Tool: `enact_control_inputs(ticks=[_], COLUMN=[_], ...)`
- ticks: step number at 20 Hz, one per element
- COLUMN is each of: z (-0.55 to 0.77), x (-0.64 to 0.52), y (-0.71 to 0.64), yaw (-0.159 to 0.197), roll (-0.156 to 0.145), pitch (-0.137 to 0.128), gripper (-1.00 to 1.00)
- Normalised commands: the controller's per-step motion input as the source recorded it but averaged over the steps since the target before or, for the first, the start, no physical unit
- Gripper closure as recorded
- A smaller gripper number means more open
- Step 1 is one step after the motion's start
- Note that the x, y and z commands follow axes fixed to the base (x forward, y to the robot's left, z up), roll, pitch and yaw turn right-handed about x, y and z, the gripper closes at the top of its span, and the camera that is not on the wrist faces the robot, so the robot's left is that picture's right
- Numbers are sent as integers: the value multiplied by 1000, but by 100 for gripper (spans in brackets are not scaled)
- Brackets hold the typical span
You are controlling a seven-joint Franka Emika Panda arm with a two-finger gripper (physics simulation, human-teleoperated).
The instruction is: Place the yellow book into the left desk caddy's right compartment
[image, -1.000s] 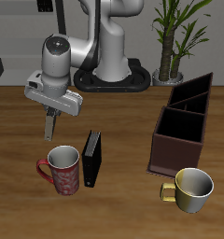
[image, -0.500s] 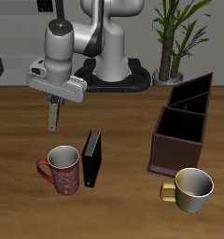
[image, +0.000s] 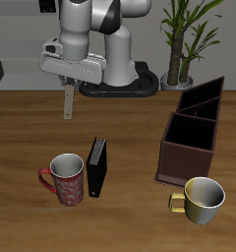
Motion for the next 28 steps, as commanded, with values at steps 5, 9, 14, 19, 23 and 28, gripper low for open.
enact_control_inputs(ticks=[5, 9, 14, 19, 23, 28], z=[413, 310, 205, 148, 208, 282], x=[58, 118, 196, 160, 265, 93], y=[362, 454, 554, 338, 411, 378], yaw=[26, 30, 52, -1, -16, -14], roll=[43, 52, 50, 16, -11, 34], pitch=[-35, -25, -16, 15, 31, -12], gripper=[100, 100, 100, 100, 100, 100])
